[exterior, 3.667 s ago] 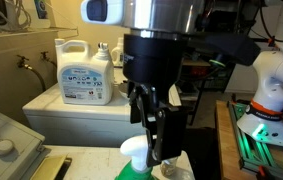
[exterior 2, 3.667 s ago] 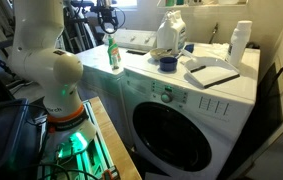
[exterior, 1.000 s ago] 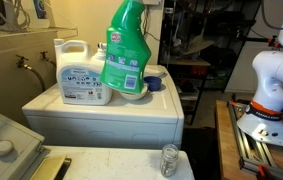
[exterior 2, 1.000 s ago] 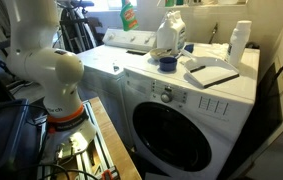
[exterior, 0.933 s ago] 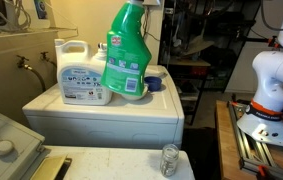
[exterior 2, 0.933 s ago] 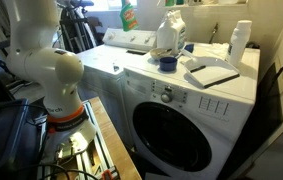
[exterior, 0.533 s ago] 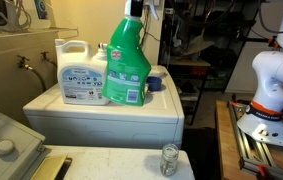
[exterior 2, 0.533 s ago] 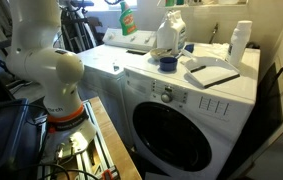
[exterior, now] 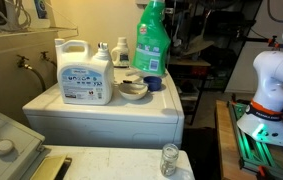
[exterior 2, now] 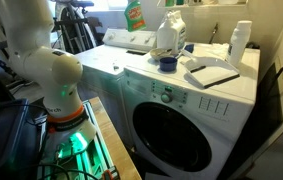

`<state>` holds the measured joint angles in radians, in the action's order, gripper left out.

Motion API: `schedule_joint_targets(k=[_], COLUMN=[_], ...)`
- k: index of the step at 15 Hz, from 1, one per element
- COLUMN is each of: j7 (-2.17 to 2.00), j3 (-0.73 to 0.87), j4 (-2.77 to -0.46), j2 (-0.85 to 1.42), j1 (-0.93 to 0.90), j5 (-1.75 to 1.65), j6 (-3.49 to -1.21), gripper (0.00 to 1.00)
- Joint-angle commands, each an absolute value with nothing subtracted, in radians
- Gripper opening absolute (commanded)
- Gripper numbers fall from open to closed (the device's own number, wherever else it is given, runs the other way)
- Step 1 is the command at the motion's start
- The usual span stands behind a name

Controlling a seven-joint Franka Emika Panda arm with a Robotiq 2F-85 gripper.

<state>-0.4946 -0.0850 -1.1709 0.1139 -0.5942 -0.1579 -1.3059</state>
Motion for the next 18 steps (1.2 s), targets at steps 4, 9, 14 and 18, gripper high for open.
schedule_joint_targets(k=[4,9,14,18], j7=[-0.548,-0.488,-0.42,-0.41], j3=[-0.054,0.011,0.035,0.015], j4=[-1.312,-1.441,-1.539,-1.501], j2=[-0.009,-0.088,-0.162,-0.119], j1=[-0.555,-0.495,-0.287,-0.166], j5=[-0.12,-0.119,-0.13,-0.119], j6=[-1.352,-1.402,-1.407,-1.382], gripper=[0.37,0.12,0.12,0.37])
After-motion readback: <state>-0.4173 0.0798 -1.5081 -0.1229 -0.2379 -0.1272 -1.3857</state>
